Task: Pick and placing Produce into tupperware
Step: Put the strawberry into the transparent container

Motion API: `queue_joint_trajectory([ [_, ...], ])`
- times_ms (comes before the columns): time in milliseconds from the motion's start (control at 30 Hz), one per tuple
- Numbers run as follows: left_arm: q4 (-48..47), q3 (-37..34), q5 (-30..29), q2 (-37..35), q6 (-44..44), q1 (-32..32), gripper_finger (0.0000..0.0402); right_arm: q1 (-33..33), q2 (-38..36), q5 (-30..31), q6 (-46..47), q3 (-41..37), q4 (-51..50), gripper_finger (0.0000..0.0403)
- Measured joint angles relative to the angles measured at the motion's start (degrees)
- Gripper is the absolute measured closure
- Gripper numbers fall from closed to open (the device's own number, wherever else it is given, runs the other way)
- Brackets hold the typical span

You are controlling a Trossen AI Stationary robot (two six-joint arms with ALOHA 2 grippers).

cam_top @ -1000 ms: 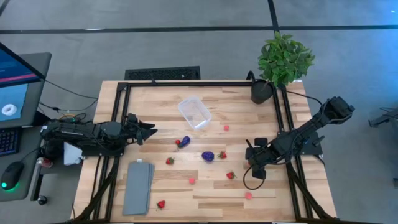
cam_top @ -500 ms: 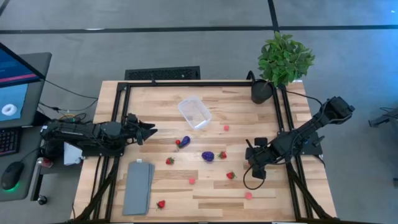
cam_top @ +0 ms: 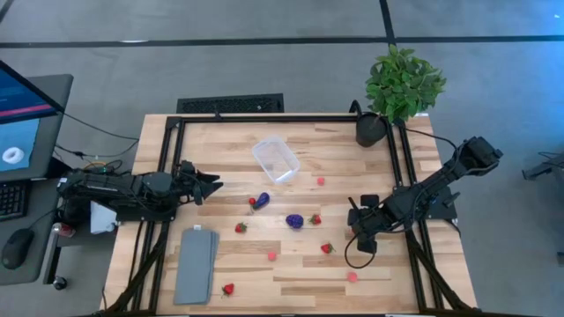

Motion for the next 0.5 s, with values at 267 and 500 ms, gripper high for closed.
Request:
queue_joint_trajectory([
  [267,0.01,-0.01,0.02,0.01,-0.02,-0.01,0.0141,0.00,0.02,-0.03,0.02,0.01,0.02,0.0216],
  [500,0.01,-0.02,0.04,-0.01,-0.04,0.01,0.0141,0.00,0.02,-0.03,1.52,0.05,0.13,0.0227],
])
